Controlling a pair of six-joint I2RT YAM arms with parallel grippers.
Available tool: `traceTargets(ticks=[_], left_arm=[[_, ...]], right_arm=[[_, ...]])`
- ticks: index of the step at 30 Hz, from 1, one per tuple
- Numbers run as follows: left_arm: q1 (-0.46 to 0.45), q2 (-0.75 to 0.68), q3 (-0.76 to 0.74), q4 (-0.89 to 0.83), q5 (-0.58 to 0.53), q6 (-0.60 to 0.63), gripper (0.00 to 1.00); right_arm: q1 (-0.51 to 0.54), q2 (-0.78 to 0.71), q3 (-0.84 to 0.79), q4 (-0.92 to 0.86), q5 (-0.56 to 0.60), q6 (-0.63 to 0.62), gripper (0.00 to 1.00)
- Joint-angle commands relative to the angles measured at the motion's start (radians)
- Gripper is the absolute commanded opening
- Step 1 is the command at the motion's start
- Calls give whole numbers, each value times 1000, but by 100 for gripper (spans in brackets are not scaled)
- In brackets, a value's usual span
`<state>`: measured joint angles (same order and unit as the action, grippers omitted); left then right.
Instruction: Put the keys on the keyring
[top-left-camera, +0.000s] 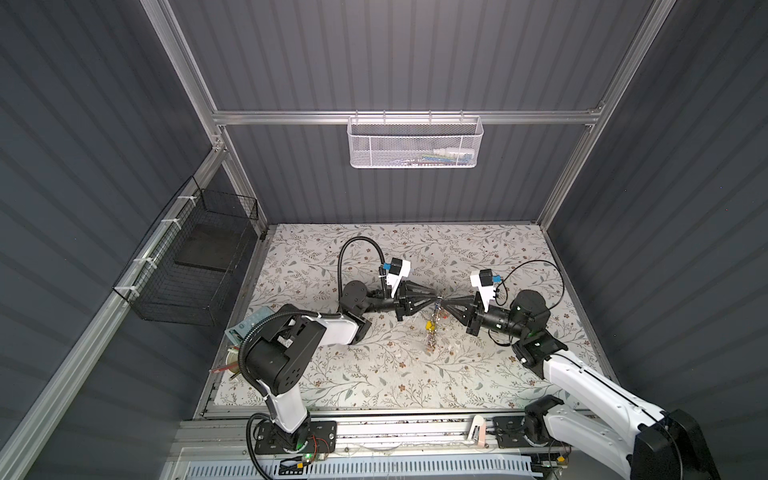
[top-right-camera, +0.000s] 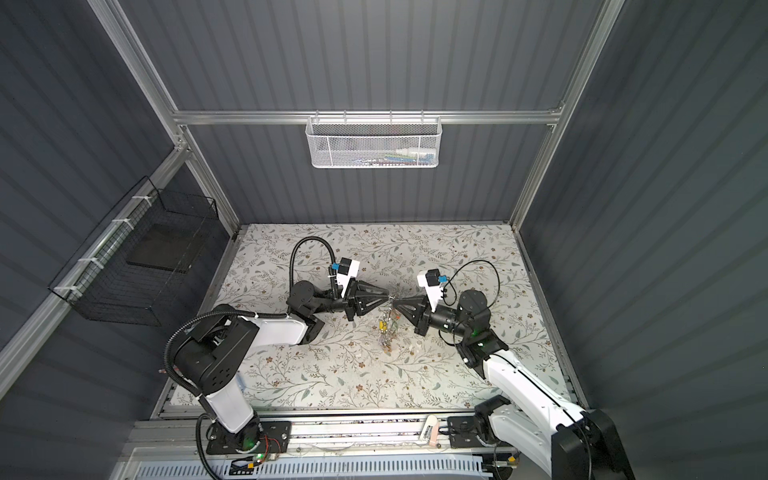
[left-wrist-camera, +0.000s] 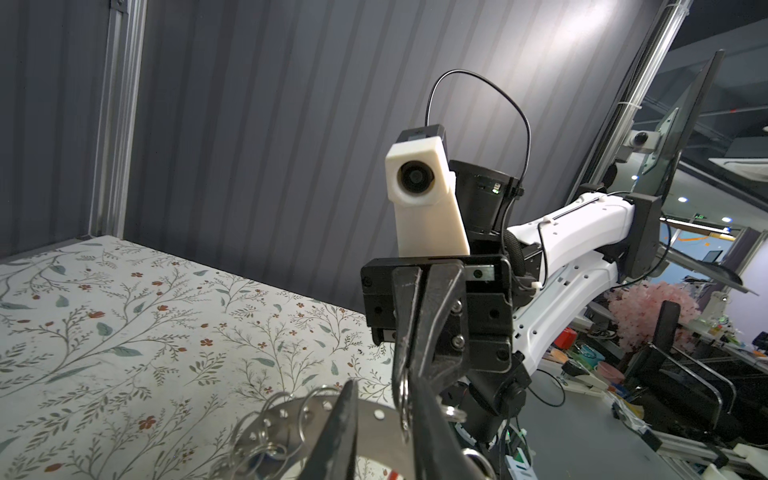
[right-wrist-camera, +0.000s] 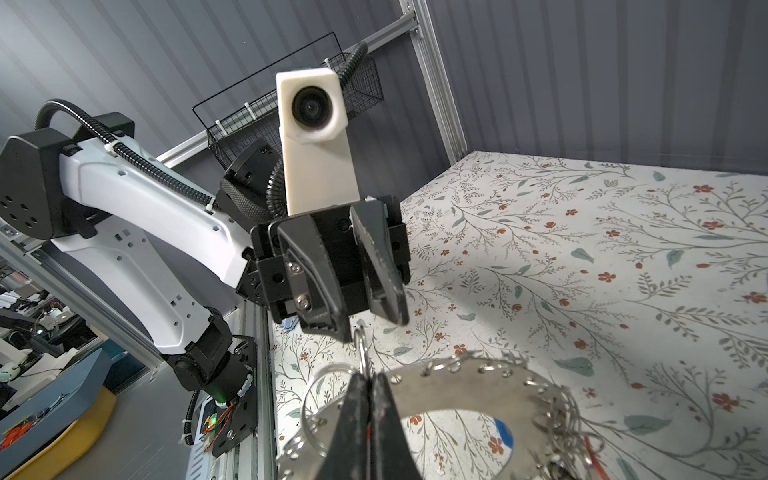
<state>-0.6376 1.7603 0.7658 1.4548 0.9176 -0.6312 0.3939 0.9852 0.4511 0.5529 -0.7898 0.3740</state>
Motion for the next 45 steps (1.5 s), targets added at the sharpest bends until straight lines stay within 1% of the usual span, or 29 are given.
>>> traceTargets(ticks=[1,3,5,7,11,13,14,16,18,21,24,26,29,31,34,40,45], left_arm=[[16,-42,-9,-47,7,48,33],[21,-87,-15,-152,-1,112,38],[22,-155,-12,-335,-27,221,42],[21,-243,0,-569,-74,363,46],[20,-383,43,-933,-157,564,53],[18,-455,102,-1215,-214,692,55],[15,-483,127,-1322,-245,746,55],[14,-518,192,-1554,-291,857,55],[13,-521,266,-1736,-314,951,56],[10,-496,373,-1929,-326,1050,56],[-4,-451,474,-2069,-331,1144,56],[-29,-405,550,-2157,-352,1202,55],[-81,-321,683,-2286,-384,1278,51],[-114,-271,743,-2341,-398,1309,47],[-132,-219,795,-2364,-409,1321,40],[-143,-167,864,-2407,-428,1341,34],[-150,-150,879,-2411,-425,1344,28]], right_arm=[[5,-24,30,23,4,-21,0],[5,-28,33,10,9,-28,0],[5,-30,33,4,10,-33,0],[6,-32,34,-2,14,-36,0],[6,-33,35,-5,18,-38,0],[8,-34,36,-10,17,-45,0],[9,-38,36,-16,19,-50,0],[16,-44,35,-24,27,-66,0],[26,-43,32,-25,29,-81,0],[44,-33,34,-25,28,-104,0],[63,-29,32,-31,26,-141,0],[75,-28,34,-38,21,-157,0],[78,-21,36,-34,4,-158,0],[80,-16,37,-34,-6,-155,0],[83,-10,40,-32,-9,-159,0],[89,-7,39,-32,-16,-162,0],[91,-6,38,-32,-17,-165,0]])
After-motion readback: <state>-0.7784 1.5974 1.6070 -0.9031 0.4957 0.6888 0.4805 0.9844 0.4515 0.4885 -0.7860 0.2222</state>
